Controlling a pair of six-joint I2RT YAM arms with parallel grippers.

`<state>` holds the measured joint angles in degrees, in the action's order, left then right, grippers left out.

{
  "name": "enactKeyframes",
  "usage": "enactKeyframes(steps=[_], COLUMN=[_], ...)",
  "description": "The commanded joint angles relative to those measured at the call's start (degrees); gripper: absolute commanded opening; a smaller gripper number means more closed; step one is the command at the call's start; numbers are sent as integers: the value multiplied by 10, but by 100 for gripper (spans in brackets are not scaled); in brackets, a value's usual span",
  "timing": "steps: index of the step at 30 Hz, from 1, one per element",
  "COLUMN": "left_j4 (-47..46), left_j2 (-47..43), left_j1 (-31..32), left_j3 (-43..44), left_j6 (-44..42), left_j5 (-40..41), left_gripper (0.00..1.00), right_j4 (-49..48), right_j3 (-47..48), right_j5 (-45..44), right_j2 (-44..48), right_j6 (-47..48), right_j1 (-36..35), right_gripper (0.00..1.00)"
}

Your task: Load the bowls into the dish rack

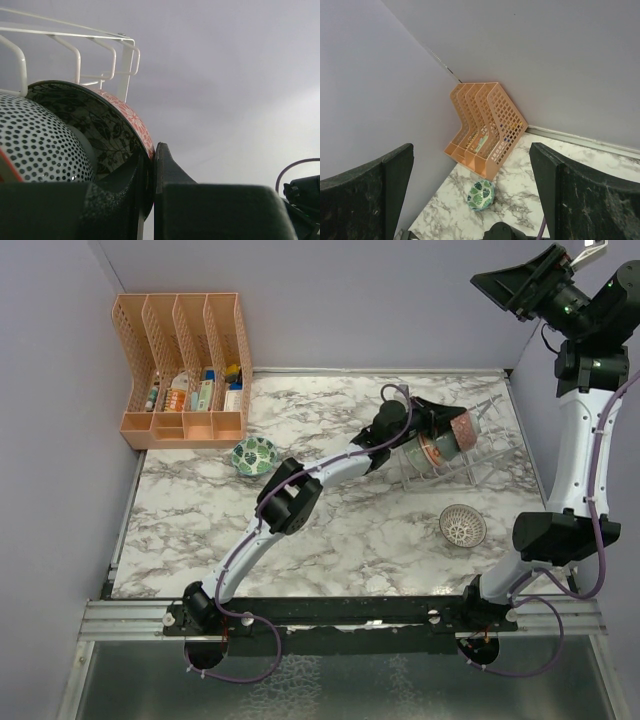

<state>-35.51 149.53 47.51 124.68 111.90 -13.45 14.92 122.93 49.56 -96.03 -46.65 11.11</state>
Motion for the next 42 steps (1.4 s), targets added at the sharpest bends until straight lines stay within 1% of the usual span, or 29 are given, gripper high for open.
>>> enactKeyframes(steps=[1,5,9,14,16,18,23,27,32,37,39,42], left_j4=[45,70,115,142,153,166,223,245,270,280,283,328], left_j2=[-20,-30,-48,-78,-83,-88,-110,-138,-170,-219,-240,-277], left_j1=[-14,-16,-20,-30,-32,-34,-38,-44,-49,-58,-63,-66], left_j3=[42,42,37,10,9,11,14,-16,-53,-116,-133,-126], left_j6=[-27,-40,-67,-93,-102,-113,-161,-192,-231,-270,-293,-377], left_j5=[-17,-26,-36,-43,-48,-52,-59,-63,-71,-65,-67,-70], left_gripper=[9,11,20,24,29,37,44,49,52,56,57,64], right_j4=[-13,-14,-15,-16,-17,-17,-21,-25,-28,-30,-31,-28], right_j3=[0,-1,-2,-2,-2,-4,-14,-13,-15,-22,-23,-20], right_j5=[17,16,16,16,16,16,18,20,22,23,23,22], right_j2=[-8,-10,-11,-11,-11,-10,-4,-2,1,7,9,12], right_j6=[6,7,7,6,7,6,4,0,-1,-3,-3,-4], right_j1=[5,5,5,5,5,5,6,6,5,6,6,6], right_gripper=[100,100,100,100,100,100,100,100,100,99,100,100])
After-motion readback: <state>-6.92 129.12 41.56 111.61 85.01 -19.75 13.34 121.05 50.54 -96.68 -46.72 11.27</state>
